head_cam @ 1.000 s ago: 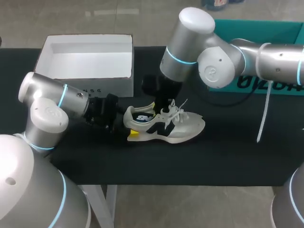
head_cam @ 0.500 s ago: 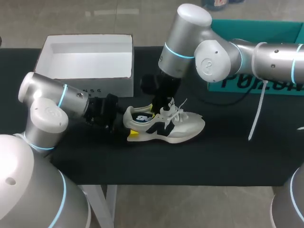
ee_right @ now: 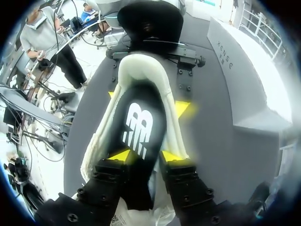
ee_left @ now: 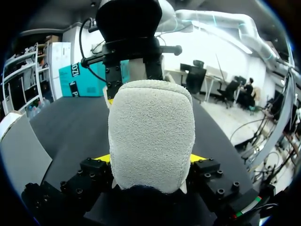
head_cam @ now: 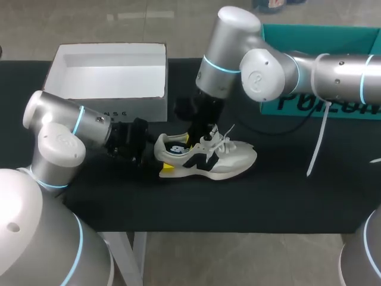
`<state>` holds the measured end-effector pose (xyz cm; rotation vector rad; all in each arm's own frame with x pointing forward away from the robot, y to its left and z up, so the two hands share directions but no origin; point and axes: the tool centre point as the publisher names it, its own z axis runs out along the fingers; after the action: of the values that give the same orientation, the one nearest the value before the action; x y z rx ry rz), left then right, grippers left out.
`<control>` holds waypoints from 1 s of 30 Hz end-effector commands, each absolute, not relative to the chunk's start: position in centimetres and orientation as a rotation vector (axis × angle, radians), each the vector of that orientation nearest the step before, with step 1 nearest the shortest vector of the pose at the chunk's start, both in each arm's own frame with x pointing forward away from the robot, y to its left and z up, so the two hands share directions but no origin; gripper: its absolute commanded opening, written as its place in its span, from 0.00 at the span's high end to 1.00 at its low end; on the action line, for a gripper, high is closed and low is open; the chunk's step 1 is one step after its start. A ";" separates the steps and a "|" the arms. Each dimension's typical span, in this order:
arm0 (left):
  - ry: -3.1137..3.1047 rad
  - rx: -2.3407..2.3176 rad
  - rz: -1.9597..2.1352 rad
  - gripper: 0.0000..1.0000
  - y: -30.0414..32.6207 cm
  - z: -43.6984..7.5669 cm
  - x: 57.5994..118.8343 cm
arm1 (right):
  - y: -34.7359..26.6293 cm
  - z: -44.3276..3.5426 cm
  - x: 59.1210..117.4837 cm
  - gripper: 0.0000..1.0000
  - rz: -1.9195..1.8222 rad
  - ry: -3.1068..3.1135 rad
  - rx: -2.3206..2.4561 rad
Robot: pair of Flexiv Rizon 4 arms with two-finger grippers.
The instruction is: Take the shoe out of the shoebox, open the shoe tongue, remove and reinsert the insole, then place the shoe into the shoebox
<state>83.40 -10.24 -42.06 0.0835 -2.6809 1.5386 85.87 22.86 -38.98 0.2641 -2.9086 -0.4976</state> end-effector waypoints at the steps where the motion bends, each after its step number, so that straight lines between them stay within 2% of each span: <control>1: -2.680 0.081 1.538 1.00 -10.4 -41.9 83.3 | 22.7 -39.9 86.2 0.60 -0.524 -2.858 0.301; 8: -2.680 0.081 1.538 1.00 -10.4 -41.9 83.3 | 23.1 -40.8 85.6 0.59 -0.517 -2.817 0.337; 12: -2.680 0.081 1.538 1.00 -10.4 -41.9 83.3 | 23.4 -41.3 85.6 0.64 -0.513 -2.807 0.326; 14: -2.680 0.081 1.538 1.00 -10.4 -41.9 83.3 | 23.5 -41.4 85.6 0.84 -0.508 -2.806 0.325; 15: -2.680 0.081 1.538 1.00 -10.4 -41.9 83.3 | 23.5 -41.4 85.6 0.99 -0.499 -2.807 0.320; 30: -2.680 0.081 1.538 1.00 -10.4 -41.9 83.3 | 19.7 -38.1 85.4 1.00 -0.376 -2.931 0.018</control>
<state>83.41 -10.38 -41.90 0.0815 -2.6799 1.5405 86.09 21.38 -39.97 0.0350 -2.8838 -0.3669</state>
